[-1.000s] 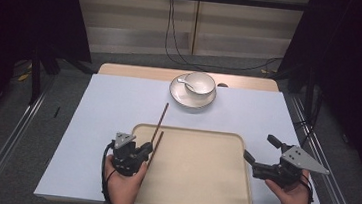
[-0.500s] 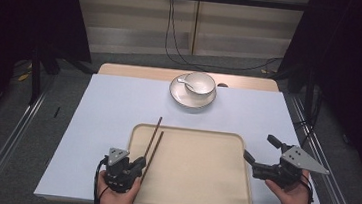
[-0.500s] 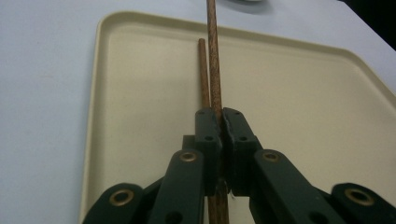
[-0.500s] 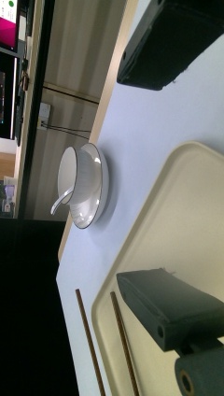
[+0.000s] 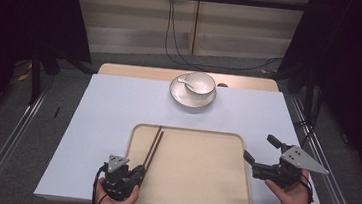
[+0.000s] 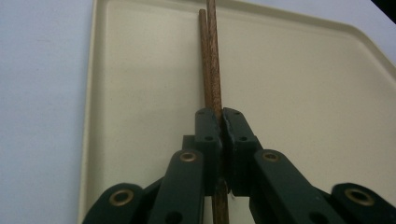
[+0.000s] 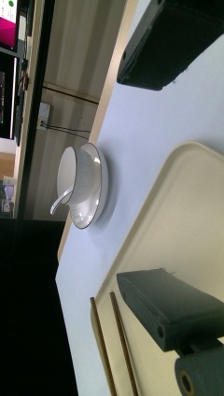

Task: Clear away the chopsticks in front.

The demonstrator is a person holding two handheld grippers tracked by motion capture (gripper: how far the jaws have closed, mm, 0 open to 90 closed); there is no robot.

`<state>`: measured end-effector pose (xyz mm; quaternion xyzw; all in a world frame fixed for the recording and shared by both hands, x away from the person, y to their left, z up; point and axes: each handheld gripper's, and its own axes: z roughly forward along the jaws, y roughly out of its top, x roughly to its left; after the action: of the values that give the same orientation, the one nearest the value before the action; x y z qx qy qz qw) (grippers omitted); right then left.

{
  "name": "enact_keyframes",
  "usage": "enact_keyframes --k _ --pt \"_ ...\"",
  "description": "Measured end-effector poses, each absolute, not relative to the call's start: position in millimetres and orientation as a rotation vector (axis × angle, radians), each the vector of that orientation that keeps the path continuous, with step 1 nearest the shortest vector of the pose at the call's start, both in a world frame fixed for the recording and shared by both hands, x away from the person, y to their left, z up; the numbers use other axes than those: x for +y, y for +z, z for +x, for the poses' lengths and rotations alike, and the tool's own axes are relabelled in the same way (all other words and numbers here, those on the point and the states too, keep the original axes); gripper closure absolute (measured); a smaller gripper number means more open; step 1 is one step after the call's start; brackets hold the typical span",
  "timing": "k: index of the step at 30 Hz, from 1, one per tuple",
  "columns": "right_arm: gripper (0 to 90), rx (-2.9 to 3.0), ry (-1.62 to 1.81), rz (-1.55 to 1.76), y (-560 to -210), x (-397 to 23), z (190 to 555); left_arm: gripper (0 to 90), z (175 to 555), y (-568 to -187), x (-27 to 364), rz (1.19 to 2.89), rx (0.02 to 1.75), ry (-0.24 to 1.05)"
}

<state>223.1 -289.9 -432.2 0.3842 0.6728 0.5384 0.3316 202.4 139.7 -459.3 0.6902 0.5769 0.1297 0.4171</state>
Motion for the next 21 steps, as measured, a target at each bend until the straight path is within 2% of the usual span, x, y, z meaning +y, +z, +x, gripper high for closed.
enact_keyframes --k 15,21 --pt "4.8 1.764 1.407 1.004 -432.7 -289.5 223.7 84.2 206.0 -465.0 138.0 1.772 1.47 0.296" --pt "4.9 1.765 1.403 1.005 -432.7 -289.2 223.6 76.5 207.4 -467.3 135.4 1.766 1.47 0.295"
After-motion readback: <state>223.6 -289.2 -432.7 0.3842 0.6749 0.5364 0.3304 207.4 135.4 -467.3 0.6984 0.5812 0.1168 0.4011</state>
